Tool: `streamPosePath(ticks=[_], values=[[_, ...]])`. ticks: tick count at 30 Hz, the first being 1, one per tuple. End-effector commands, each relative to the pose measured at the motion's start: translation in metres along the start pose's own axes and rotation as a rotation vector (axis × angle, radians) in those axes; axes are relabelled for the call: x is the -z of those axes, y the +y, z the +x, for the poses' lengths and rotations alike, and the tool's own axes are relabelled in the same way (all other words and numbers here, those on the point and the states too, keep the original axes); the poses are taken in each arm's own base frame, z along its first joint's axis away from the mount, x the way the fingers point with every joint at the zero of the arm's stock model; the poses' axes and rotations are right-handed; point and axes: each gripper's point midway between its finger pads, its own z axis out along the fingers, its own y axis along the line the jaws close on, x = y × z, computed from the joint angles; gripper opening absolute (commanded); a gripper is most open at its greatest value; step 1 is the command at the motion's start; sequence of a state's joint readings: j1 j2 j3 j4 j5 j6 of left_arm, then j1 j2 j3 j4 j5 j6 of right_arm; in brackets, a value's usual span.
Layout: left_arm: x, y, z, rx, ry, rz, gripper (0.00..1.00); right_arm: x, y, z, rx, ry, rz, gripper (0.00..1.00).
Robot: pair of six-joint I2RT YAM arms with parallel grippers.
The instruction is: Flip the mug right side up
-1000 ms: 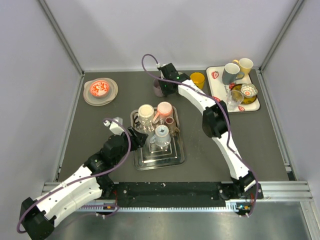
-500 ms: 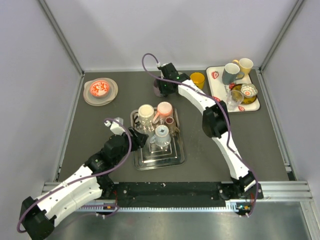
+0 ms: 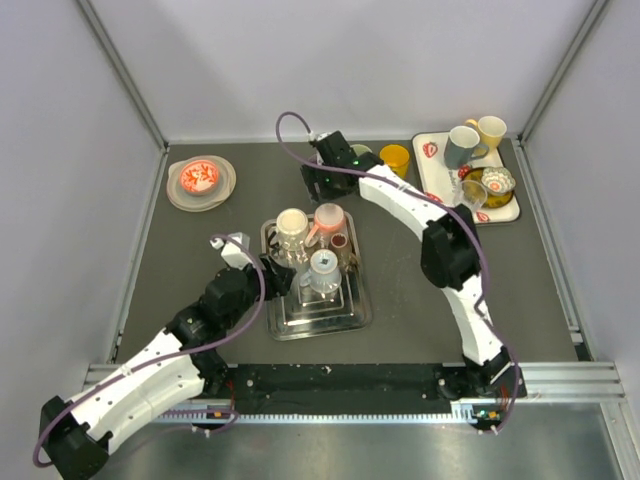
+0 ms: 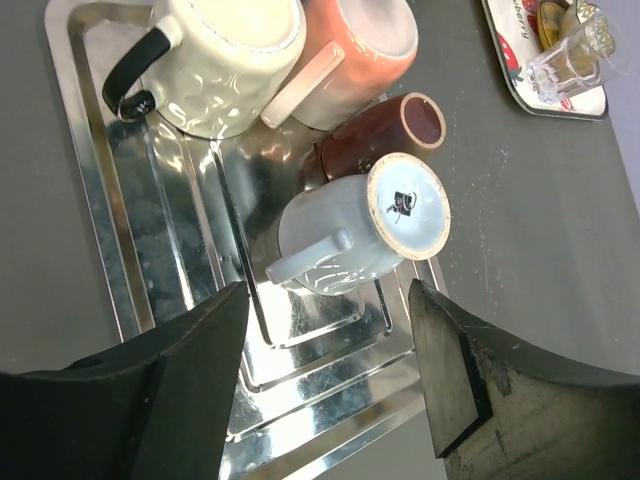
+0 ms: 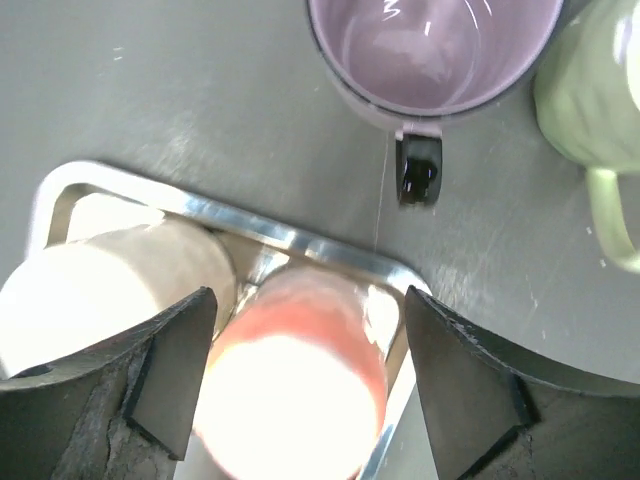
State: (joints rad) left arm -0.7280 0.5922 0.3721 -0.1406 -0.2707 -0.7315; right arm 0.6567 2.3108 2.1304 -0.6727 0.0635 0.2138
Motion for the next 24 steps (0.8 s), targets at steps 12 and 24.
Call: streamPosePath(ticks=[12, 24], values=[[0.002, -0.001, 0.012, -0.267, 0.254, -0.069, 0.99, 0.189, -0.010, -0.001, -0.083, -0.267, -0.008, 0.80], [-0.011, -0.028, 0.046, -0.598, 0.436, 0.234, 0.86, 0.279, -0.023, 0.065, -0.120, -0.383, -0.091, 0.79]])
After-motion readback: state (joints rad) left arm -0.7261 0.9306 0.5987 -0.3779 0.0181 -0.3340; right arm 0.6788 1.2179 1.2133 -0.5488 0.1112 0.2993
